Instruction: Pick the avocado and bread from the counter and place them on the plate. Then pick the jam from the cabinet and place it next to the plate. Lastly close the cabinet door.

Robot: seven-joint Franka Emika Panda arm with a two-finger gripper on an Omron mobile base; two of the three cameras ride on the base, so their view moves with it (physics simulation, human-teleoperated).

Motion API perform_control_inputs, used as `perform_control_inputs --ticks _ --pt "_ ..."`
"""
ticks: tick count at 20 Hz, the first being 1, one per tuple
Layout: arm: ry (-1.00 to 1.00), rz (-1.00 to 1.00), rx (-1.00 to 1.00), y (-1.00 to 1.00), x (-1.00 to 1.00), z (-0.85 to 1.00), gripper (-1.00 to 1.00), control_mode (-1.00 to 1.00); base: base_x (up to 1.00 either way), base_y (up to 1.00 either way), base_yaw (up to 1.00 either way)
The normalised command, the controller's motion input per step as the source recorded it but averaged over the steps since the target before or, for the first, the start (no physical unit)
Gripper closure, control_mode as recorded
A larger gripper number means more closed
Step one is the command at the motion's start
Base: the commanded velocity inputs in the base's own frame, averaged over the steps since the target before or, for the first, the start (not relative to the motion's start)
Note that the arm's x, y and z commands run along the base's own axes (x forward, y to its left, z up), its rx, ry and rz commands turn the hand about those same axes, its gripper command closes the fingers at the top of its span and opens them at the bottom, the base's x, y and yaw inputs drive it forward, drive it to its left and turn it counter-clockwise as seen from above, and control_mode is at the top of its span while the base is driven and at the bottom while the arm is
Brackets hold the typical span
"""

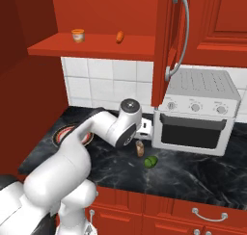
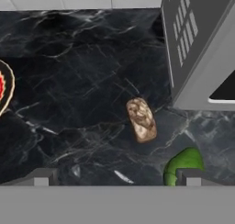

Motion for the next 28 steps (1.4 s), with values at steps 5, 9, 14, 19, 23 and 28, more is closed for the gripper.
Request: perform_control_inputs --ticks 5,9,14,19,23,28 --pt "0.05 0.00 0.00 -0.03 0.13 -0.19 -1.00 -1.00 0.00 0.00 0.00" --pt "0.05 0.00 0.00 -0.08 0.13 -0.19 -1.00 -1.00 0.00 0.00 0.00" --pt "0.04 0.00 0.00 -0.09 0.07 -0.18 -1.00 -1.00 0.00 0.00 0.00" --pt "0.03 0.00 0.00 -0.05 0.01 -0.17 -1.00 -1.00 0.00 0.00 0.00" --pt "0.02 0.00 0.00 -0.02 0.01 -0.17 -1.00 -1.00 0.00 0.00 0.00" --pt "0.02 0.00 0.00 0.00 0.10 -0.17 -1.00 -1.00 0.00 0.00 0.00"
